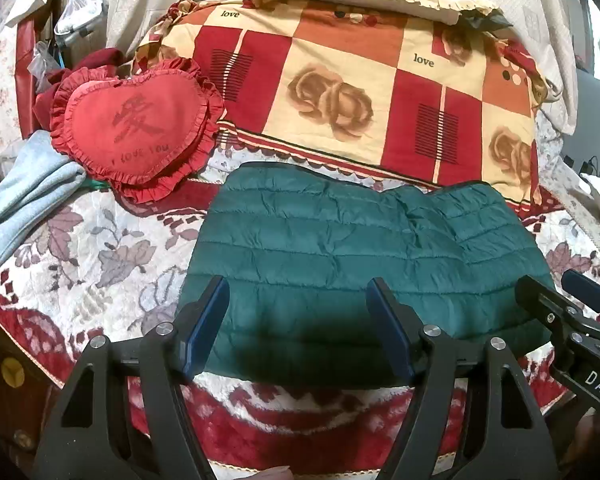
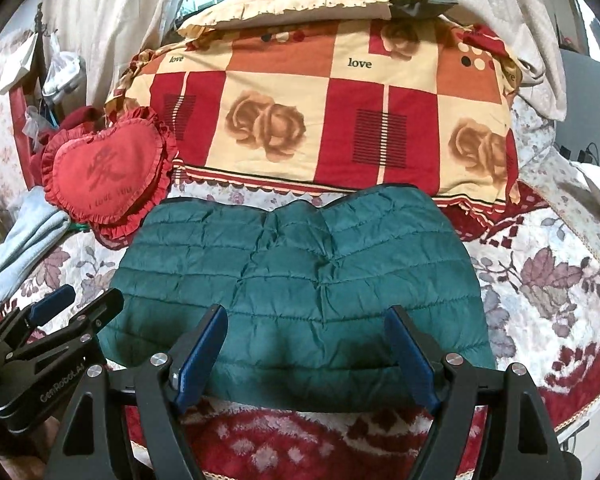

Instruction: Fold large clothes

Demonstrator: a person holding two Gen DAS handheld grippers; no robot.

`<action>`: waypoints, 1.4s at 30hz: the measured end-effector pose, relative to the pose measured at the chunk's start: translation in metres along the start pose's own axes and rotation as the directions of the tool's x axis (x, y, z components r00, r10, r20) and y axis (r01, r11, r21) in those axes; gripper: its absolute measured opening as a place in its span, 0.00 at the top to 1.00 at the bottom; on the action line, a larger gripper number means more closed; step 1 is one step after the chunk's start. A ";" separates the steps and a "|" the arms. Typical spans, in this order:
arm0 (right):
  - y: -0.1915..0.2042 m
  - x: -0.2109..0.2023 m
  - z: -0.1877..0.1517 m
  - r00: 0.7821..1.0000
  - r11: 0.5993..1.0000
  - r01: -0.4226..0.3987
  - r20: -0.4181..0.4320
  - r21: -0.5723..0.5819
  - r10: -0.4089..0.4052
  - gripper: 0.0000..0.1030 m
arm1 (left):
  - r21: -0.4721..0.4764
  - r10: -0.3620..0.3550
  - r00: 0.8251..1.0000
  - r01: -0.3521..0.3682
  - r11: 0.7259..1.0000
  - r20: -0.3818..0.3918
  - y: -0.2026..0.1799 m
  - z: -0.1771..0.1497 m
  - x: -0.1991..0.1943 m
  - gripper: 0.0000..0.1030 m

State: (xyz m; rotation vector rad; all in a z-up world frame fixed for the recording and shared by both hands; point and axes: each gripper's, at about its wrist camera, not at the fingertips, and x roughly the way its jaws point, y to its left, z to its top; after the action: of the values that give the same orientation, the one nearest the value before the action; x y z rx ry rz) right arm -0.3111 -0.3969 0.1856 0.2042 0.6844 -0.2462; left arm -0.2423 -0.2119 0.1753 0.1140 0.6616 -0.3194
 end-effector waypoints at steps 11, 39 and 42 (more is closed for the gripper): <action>-0.001 0.003 -0.003 1.000 1.000 -0.007 -0.015 0.006 0.007 0.24 | -0.006 -0.006 1.000 0.006 1.000 -0.004 0.000 -0.001 -0.001 0.31; 0.002 0.006 -0.006 1.000 1.000 -0.009 -0.030 0.010 0.009 0.24 | -0.006 -0.014 1.000 0.014 1.000 -0.013 -0.001 -0.001 0.000 0.31; 0.002 0.006 -0.006 1.000 1.000 -0.007 -0.028 0.009 0.007 0.24 | -0.005 -0.014 1.000 0.014 1.000 -0.013 0.000 -0.001 0.000 0.31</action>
State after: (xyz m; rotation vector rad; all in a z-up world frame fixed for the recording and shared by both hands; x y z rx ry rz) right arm -0.3093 -0.3940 0.1774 0.2188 0.7103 -0.2405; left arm -0.2430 -0.2119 0.1744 0.1069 0.6762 -0.3311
